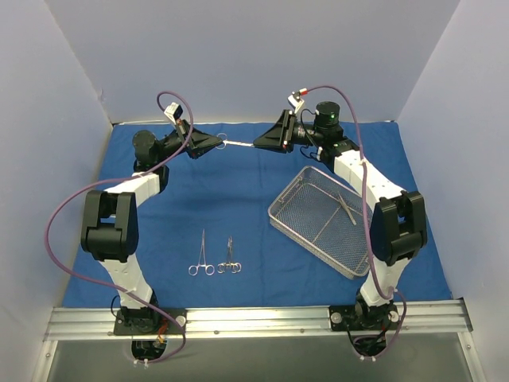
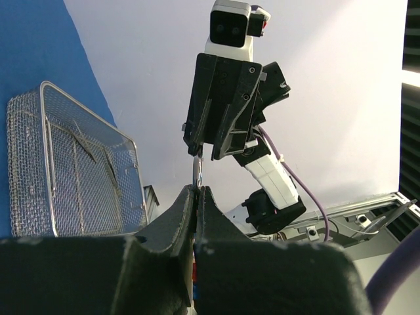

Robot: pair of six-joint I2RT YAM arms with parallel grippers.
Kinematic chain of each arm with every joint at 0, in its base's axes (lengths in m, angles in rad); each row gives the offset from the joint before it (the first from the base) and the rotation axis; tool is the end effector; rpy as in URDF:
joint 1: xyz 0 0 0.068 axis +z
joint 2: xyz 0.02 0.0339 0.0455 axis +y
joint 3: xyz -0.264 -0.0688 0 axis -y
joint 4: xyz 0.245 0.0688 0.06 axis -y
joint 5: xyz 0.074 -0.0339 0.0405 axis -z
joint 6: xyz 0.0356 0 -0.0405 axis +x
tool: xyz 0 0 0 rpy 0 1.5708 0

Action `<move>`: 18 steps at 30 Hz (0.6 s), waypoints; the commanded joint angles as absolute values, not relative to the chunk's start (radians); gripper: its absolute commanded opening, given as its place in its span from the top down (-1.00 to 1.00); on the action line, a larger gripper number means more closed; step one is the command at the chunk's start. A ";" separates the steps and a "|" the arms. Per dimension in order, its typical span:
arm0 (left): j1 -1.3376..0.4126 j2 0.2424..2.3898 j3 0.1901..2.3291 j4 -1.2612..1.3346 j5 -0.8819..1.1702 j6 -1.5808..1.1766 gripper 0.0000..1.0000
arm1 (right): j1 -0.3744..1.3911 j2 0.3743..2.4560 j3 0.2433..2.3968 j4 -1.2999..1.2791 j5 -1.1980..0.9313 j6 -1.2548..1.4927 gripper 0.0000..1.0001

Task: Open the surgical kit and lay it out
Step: Place the medical item in the surgical kit.

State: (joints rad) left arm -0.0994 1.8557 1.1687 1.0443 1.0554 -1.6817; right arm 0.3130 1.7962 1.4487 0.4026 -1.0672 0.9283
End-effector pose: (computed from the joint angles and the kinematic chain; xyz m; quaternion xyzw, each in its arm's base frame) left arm 0.4024 -0.0713 0.2899 -0.0595 0.6405 -0.7324 0.2232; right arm 0.3908 0.1592 0.3488 -0.1729 0.6759 0.6481 0.3054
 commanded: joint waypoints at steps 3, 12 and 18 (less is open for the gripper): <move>-0.104 1.862 1.204 1.129 1.052 -1.697 0.95 | 0.308 1.804 1.456 0.460 -1.114 0.936 0.70; -0.104 1.870 1.203 1.147 1.054 -1.715 0.95 | 0.316 1.812 1.462 0.428 -1.109 0.917 1.00; -0.101 1.798 1.154 1.001 1.069 -1.570 0.01 | 0.307 1.790 1.500 0.211 -1.054 0.790 1.00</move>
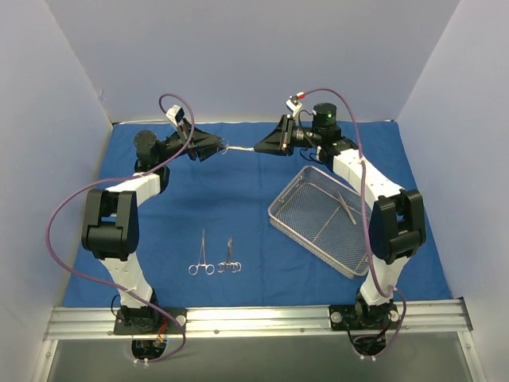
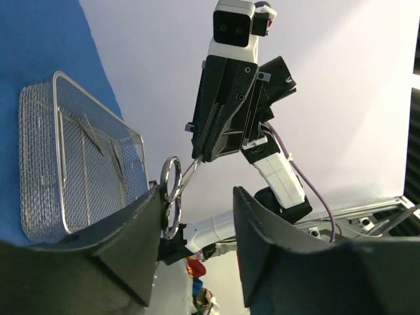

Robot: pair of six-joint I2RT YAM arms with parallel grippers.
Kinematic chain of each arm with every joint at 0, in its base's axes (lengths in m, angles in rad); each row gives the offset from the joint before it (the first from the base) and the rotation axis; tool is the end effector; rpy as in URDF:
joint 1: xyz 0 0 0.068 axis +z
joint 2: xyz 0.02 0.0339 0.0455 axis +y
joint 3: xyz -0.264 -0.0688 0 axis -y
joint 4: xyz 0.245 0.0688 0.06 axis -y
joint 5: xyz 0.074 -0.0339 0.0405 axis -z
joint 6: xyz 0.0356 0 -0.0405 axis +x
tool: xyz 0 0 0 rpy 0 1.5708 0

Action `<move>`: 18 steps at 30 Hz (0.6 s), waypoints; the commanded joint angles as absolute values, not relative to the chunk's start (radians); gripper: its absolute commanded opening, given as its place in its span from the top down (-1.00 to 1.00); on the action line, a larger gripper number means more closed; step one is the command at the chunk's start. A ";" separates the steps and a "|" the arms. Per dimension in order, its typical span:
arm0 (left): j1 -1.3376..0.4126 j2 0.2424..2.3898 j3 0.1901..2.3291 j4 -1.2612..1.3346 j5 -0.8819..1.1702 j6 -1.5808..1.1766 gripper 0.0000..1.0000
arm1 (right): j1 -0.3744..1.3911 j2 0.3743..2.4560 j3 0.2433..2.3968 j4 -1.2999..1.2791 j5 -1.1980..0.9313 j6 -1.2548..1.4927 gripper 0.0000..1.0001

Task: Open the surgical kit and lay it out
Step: Place the medical item in the surgical kit.

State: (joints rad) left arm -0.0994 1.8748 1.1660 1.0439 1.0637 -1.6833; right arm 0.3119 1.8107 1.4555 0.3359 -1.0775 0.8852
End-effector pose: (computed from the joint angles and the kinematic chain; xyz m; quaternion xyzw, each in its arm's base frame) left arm 0.4052 -0.0717 0.2815 -0.0650 0.6449 -0.7311 0.2129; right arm 0.3941 0.1600 0.3392 -0.1714 0.6894 0.6413 0.2902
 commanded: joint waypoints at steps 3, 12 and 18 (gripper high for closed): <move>-0.101 1.715 1.141 0.787 1.100 -1.406 -0.63 | 0.299 1.769 1.516 0.066 -1.032 0.709 1.00; -0.199 1.444 1.370 -0.541 0.694 -0.293 -0.88 | 0.307 1.656 1.510 -0.425 -0.950 0.473 1.00; -0.361 1.255 1.315 -0.654 0.463 -0.157 -0.88 | 0.305 1.533 1.404 -0.488 -0.986 0.420 1.00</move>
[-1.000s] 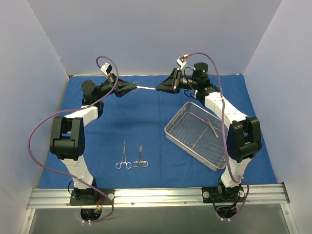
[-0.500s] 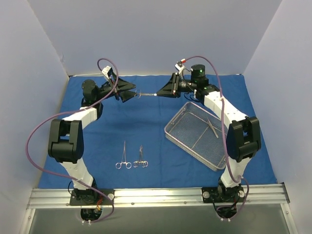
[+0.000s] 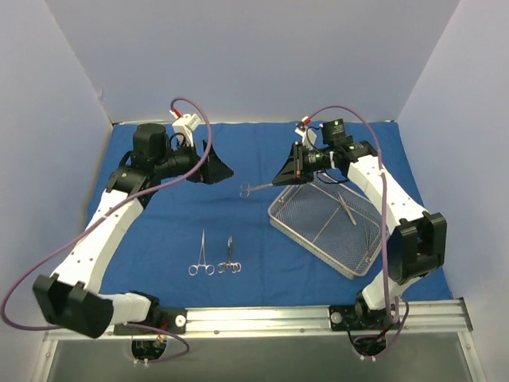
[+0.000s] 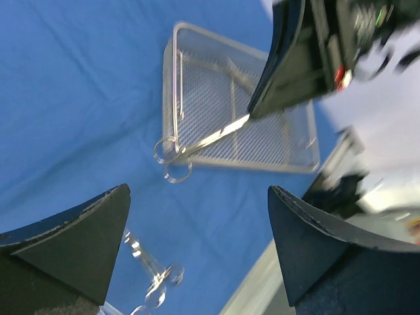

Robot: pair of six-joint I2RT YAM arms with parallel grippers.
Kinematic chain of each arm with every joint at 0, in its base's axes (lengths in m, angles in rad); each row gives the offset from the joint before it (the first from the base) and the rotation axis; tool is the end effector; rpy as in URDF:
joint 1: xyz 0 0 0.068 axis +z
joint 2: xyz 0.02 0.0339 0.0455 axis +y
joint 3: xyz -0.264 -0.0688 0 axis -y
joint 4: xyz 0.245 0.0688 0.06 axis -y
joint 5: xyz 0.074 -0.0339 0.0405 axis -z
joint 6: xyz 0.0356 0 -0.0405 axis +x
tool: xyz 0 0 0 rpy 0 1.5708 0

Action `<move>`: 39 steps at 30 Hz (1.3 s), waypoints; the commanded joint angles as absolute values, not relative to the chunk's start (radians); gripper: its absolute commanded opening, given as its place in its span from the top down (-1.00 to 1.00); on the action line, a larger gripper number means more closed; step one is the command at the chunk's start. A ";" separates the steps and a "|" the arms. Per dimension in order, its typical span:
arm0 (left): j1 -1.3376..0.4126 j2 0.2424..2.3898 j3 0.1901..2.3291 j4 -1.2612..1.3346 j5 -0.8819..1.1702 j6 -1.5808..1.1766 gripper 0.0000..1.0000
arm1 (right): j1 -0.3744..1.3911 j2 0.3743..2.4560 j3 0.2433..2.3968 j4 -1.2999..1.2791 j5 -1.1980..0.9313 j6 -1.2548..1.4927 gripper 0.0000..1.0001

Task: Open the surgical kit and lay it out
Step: Place the medical item in the surgical kit.

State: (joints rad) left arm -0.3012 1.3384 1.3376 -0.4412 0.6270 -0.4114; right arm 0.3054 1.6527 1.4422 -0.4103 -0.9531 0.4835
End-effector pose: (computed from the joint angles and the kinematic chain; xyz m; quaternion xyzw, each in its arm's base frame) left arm 0.2776 -0.1081 0.3862 0.1204 0.8116 -0.4217 0.3860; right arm 0.3448 0.1391 0.3291 -0.1387 0.8057 0.5328 0.2184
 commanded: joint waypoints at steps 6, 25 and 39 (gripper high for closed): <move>-0.574 1.108 1.333 -0.767 0.411 0.119 -0.86 | 0.311 1.464 1.319 -0.430 -1.083 0.460 1.00; -0.802 1.262 1.456 -0.901 0.465 0.368 -0.57 | 0.445 1.442 1.287 -0.414 -1.155 0.519 1.00; -0.813 1.396 1.466 -0.868 0.402 0.379 -0.21 | 0.488 1.476 1.315 -0.419 -1.169 0.520 1.00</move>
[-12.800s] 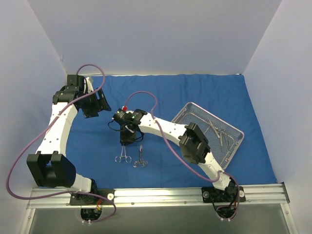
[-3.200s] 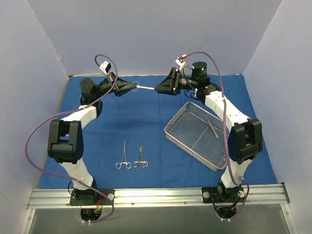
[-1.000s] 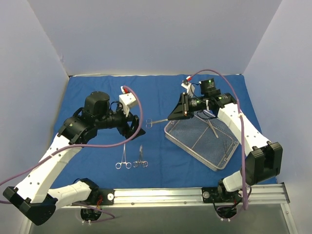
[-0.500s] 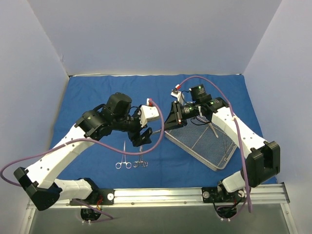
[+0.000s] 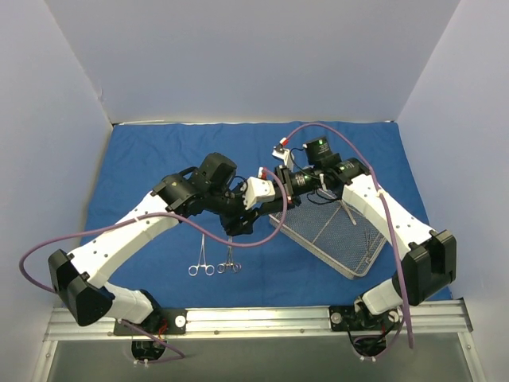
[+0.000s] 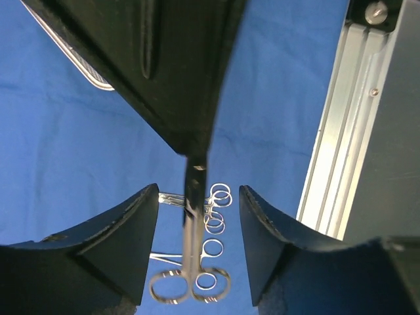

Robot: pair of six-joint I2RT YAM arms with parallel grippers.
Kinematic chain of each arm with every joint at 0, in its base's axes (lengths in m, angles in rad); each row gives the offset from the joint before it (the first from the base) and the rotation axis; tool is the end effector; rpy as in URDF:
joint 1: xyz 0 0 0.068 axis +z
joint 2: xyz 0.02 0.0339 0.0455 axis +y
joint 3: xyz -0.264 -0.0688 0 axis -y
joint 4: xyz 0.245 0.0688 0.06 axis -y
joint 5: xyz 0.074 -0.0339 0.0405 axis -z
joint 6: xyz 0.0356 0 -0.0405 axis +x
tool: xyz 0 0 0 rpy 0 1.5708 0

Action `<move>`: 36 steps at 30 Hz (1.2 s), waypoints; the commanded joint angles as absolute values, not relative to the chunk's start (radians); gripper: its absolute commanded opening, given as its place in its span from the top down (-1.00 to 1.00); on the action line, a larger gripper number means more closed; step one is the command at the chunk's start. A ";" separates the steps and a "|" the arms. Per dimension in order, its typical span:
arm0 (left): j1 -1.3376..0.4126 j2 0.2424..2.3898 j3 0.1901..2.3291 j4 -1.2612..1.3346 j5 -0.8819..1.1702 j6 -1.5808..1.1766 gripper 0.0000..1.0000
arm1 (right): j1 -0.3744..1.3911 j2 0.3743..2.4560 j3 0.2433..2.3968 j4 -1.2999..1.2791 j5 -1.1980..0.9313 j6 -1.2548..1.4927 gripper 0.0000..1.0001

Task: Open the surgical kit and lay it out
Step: Place the medical item in the surgical kit.

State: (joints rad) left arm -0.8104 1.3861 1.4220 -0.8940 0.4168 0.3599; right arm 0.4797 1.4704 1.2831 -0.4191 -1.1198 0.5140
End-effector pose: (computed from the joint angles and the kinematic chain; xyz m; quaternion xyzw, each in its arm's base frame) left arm 0.1852 -0.2156 0.3611 0.5666 0.7245 -0.2652 0.2894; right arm 0.2682 0.1756 0.3385 -0.2334 0.7548 0.6009 0.1211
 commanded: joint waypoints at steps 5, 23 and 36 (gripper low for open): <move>-0.807 1.425 1.477 -0.890 0.400 0.406 0.29 | 0.489 1.483 1.319 -0.411 -1.172 0.520 1.00; -0.496 1.299 1.195 -0.813 0.080 -0.046 0.95 | 0.193 1.513 1.420 -0.659 -0.830 0.427 -0.26; -0.413 1.489 1.190 -0.973 -0.092 -0.155 0.95 | 0.170 1.451 1.347 -0.638 -0.822 0.426 -0.29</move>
